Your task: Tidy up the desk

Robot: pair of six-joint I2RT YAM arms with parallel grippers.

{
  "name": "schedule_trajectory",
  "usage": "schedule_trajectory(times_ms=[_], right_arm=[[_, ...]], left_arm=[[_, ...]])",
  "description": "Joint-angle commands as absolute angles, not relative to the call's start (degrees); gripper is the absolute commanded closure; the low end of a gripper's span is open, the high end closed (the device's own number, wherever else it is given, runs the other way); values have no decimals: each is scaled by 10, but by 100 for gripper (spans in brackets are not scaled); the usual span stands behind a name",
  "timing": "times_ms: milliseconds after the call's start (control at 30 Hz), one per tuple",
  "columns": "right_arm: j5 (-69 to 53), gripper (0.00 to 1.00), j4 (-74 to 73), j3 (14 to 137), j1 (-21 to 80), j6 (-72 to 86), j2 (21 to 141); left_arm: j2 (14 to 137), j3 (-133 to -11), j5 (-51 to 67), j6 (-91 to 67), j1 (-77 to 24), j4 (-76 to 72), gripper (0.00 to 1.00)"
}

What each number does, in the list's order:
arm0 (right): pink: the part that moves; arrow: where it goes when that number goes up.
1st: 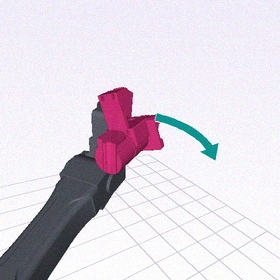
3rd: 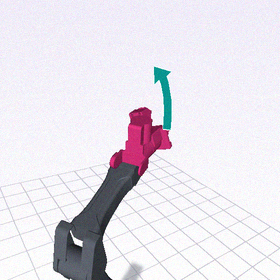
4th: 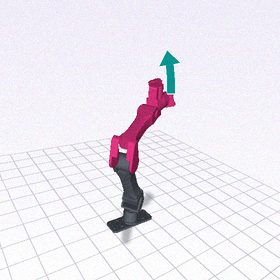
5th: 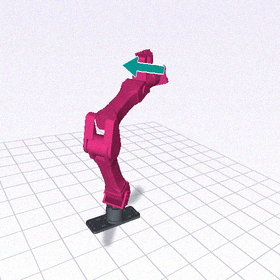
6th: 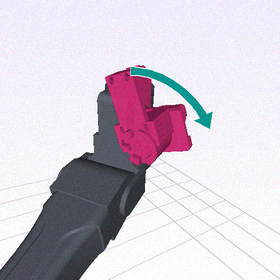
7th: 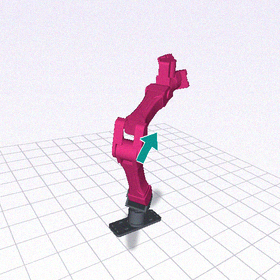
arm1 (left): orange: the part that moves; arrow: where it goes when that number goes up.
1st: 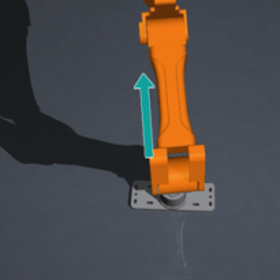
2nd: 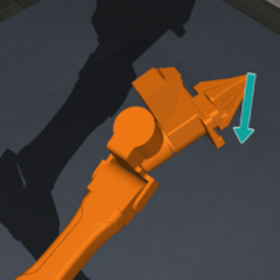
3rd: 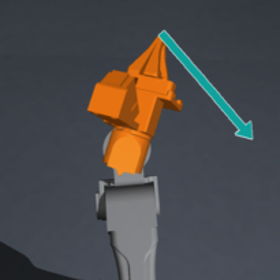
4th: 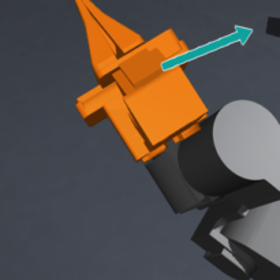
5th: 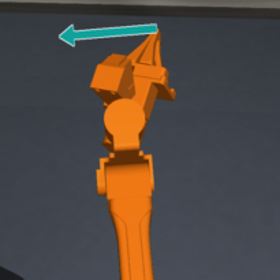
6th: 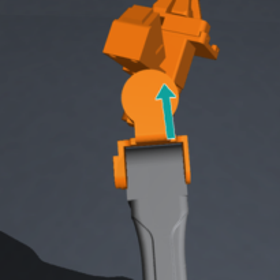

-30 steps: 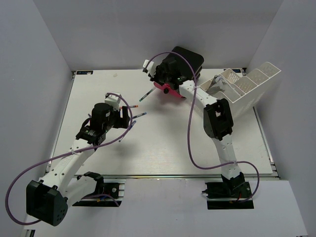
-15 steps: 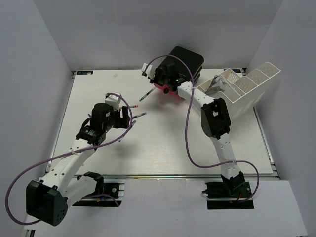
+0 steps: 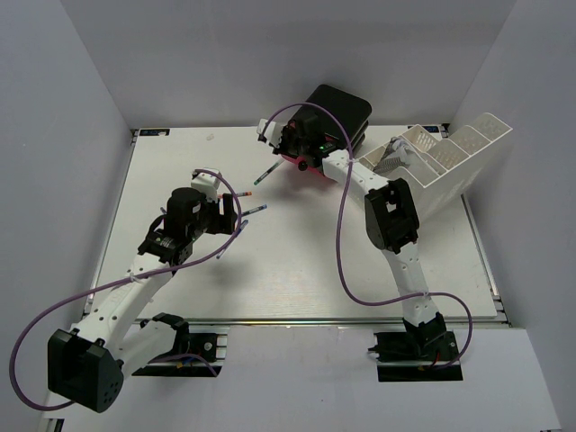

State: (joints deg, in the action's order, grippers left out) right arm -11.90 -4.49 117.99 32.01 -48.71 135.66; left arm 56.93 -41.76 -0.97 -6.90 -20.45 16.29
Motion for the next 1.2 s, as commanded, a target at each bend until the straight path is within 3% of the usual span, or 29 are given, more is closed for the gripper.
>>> schedule_trajectory(times_ms=[0, 1167], right_arm=[[-110, 100, -29, 1205, 323, -500, 1360], [-56, 100, -33, 1153, 318, -512, 1306]], left_arm=[[556, -437, -4, -69, -204, 160, 17], [551, -436, -11, -69, -204, 159, 17]])
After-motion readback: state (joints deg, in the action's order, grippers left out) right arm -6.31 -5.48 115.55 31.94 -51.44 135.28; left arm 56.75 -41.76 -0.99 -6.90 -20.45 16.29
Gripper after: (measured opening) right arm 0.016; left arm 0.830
